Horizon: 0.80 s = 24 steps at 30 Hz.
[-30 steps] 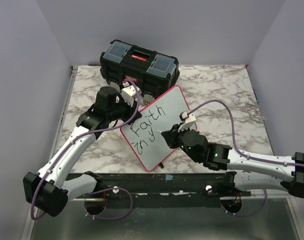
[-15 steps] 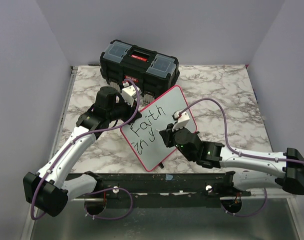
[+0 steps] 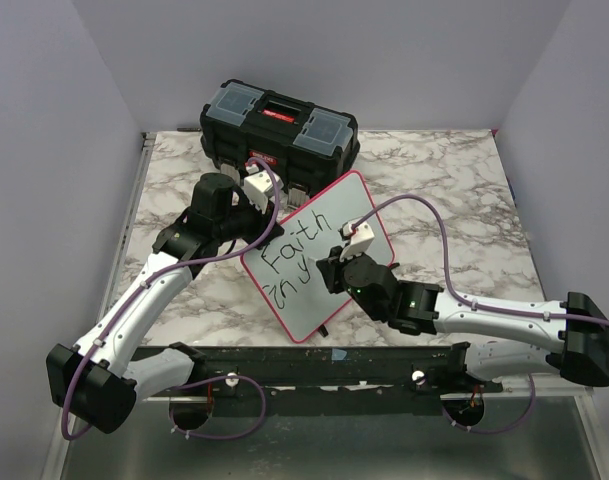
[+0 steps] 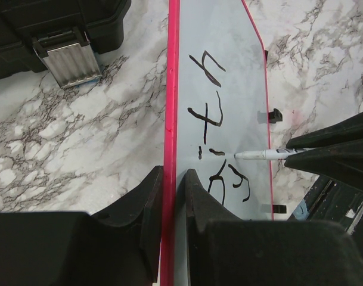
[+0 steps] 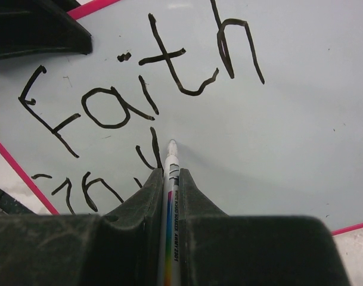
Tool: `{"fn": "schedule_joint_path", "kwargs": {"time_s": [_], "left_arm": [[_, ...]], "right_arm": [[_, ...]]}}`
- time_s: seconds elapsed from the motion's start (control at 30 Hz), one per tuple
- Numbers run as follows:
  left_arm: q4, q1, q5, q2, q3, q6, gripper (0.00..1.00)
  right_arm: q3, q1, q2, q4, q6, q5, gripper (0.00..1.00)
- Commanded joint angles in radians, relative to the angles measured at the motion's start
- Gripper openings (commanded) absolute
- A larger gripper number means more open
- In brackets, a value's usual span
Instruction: Write a sentence on the whiteboard
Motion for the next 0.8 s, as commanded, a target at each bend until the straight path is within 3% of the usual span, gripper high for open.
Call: {"fn": "schedule_joint_path", "kwargs": {"time_s": [0.0,0.3,0.77], "left_arm": [[0.013,-0.004,-0.039,0.004,0.005,0.052,0.0],[0.013,-0.005,-0.039,0.003,0.005,0.051,0.0],[0.013,-0.004,-0.037,0.006,0.004,0.05,0.0]], "right_arm": [[-0.029,-0.003,-0.025,0.015,0.001,-0.031,0.01],[-0.088,-0.002,-0.046,-0.008,0.037,-0.036,0.01],[0.025,-0.002,0.014,-0.065,-0.026,0.078,0.01]]}}
